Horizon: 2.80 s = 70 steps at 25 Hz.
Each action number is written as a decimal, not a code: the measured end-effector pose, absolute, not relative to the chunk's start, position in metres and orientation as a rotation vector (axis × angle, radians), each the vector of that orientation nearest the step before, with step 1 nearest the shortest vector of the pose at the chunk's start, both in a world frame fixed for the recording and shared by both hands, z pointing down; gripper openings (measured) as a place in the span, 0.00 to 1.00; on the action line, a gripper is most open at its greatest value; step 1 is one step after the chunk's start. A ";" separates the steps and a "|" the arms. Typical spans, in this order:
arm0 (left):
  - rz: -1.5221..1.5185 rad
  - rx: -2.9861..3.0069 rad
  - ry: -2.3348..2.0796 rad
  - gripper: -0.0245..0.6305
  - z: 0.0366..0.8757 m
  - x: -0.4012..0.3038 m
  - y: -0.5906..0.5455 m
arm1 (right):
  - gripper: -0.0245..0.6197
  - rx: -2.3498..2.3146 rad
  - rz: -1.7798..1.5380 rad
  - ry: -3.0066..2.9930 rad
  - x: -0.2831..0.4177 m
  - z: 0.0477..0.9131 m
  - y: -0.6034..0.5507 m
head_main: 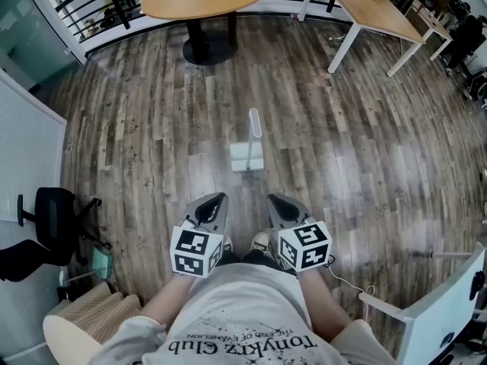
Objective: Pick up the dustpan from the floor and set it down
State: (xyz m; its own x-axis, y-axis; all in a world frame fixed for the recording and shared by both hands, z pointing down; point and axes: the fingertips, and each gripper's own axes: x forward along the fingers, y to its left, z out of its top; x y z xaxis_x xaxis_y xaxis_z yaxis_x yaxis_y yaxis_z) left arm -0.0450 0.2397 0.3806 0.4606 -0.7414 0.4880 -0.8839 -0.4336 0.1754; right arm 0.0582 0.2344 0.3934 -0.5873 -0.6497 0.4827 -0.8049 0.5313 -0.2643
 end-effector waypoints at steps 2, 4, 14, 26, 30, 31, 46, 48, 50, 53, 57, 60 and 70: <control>0.481 2.314 -1.359 0.07 0.380 -0.047 0.239 | 0.08 1.208 0.662 -2.445 0.056 0.393 0.235; 0.484 2.319 -1.353 0.07 0.380 -0.047 0.239 | 0.08 1.238 0.666 -2.445 0.057 0.392 0.234; 0.491 2.338 -1.330 0.07 0.378 -0.044 0.238 | 0.08 1.311 0.694 -2.427 0.065 0.390 0.230; 0.466 2.349 -1.311 0.07 0.378 -0.058 0.238 | 0.08 1.333 0.673 -2.403 0.057 0.386 0.227; 0.461 2.358 -1.297 0.07 0.378 -0.072 0.243 | 0.08 1.353 0.674 -2.390 0.045 0.387 0.231; 0.458 2.362 -1.293 0.07 0.377 -0.077 0.244 | 0.08 1.362 0.674 -2.386 0.042 0.387 0.232; 0.444 2.341 -1.263 0.07 0.394 -0.102 0.214 | 0.08 1.395 0.684 -2.324 0.030 0.400 0.205; 0.444 2.332 -1.276 0.07 0.395 -0.101 0.202 | 0.08 1.387 0.691 -2.329 0.032 0.403 0.190; 0.449 2.324 -1.288 0.07 0.396 -0.099 0.188 | 0.08 1.375 0.692 -2.338 0.034 0.404 0.174; 0.458 2.312 -1.309 0.07 0.398 -0.092 0.160 | 0.08 1.351 0.688 -2.353 0.040 0.406 0.144; 0.458 2.305 -1.332 0.07 0.397 -0.077 0.124 | 0.08 1.325 0.682 -2.372 0.053 0.406 0.104; 0.452 2.300 -1.355 0.07 0.392 -0.064 0.097 | 0.08 1.297 0.679 -2.384 0.064 0.405 0.077; 0.452 2.275 -1.409 0.07 0.391 -0.032 0.047 | 0.08 1.190 0.693 -2.410 0.080 0.417 0.025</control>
